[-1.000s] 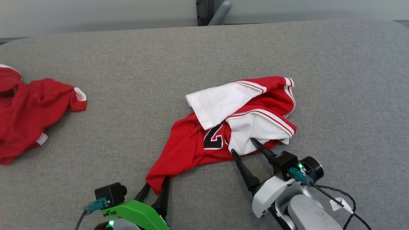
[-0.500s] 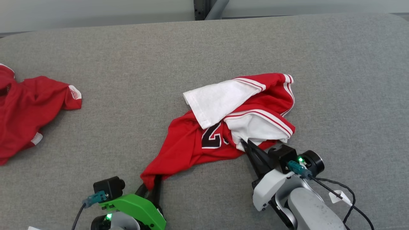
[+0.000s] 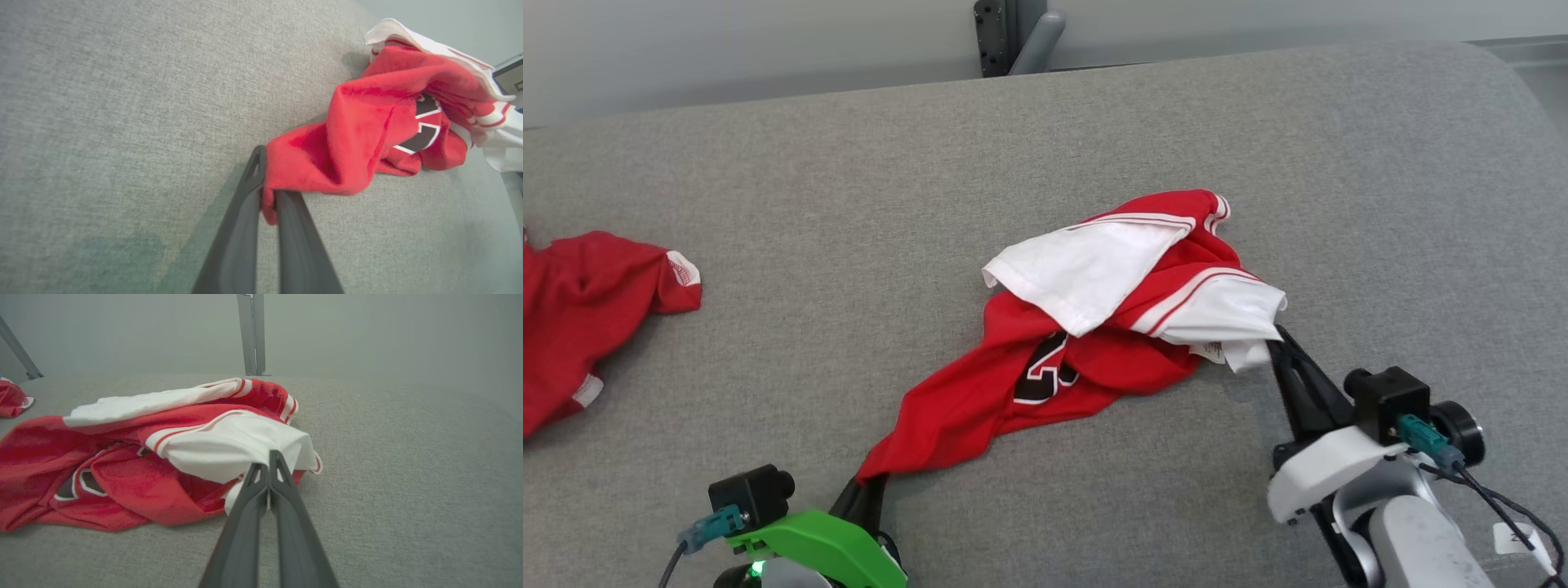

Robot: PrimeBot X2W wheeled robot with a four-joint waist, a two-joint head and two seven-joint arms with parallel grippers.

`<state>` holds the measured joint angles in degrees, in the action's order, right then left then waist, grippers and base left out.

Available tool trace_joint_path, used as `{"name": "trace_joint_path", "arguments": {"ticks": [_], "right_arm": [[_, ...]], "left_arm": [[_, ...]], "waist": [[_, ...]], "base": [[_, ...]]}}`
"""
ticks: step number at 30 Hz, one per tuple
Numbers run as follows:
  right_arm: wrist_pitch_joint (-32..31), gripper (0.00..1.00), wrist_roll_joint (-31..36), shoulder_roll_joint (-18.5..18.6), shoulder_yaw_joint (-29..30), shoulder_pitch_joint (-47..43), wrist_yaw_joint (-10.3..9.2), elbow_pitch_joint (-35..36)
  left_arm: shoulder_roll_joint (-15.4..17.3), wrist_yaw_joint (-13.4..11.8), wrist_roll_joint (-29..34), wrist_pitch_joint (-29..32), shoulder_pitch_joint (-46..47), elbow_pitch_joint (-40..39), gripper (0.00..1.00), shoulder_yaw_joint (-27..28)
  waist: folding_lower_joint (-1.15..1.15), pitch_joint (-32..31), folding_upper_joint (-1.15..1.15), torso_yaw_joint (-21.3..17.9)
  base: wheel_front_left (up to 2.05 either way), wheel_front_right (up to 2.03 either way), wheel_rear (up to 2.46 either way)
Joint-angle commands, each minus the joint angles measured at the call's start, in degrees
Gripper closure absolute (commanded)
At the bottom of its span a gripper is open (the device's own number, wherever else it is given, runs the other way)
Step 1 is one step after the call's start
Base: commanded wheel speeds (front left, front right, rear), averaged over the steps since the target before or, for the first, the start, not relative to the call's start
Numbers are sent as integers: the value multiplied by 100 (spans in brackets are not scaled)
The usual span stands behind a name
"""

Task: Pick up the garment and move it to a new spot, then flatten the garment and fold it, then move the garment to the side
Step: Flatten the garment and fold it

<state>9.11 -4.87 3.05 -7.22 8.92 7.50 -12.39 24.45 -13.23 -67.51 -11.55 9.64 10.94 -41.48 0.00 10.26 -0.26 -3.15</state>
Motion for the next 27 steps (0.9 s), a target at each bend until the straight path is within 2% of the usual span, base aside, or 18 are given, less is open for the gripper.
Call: {"name": "trace_joint_path", "arguments": {"ticks": [1,5,8,16,23,27], "right_arm": [[-58,100,85,107,94,-102,-3,43],[-300,100,354,342,476,-277,-3,-40],[-339,100,474,433,607,-295,-3,-318],[-87,100,763,417,1115,-172,-5,-1131],[160,100,827,329,1018,-147,-5,-1563],[297,100,682,259,1103,-144,-5,-1513]], "left_arm": [[65,-24,23,50,-76,-70,100,-23],[323,-38,99,395,-174,-341,100,-245],[399,-55,197,582,-161,-385,100,-403],[298,-47,280,568,-66,-112,100,-509],[183,54,334,489,-97,139,100,-602],[154,29,379,306,-122,92,100,-536]], "waist": [[0,-73,26,-107],[0,-129,26,-204],[0,-160,26,-239],[0,-185,26,-226],[0,-198,26,-208],[0,-264,26,-206]], "base": [[0,0,0],[0,0,0],[0,0,0],[0,0,0],[0,0,0],[0,0,0]]}}
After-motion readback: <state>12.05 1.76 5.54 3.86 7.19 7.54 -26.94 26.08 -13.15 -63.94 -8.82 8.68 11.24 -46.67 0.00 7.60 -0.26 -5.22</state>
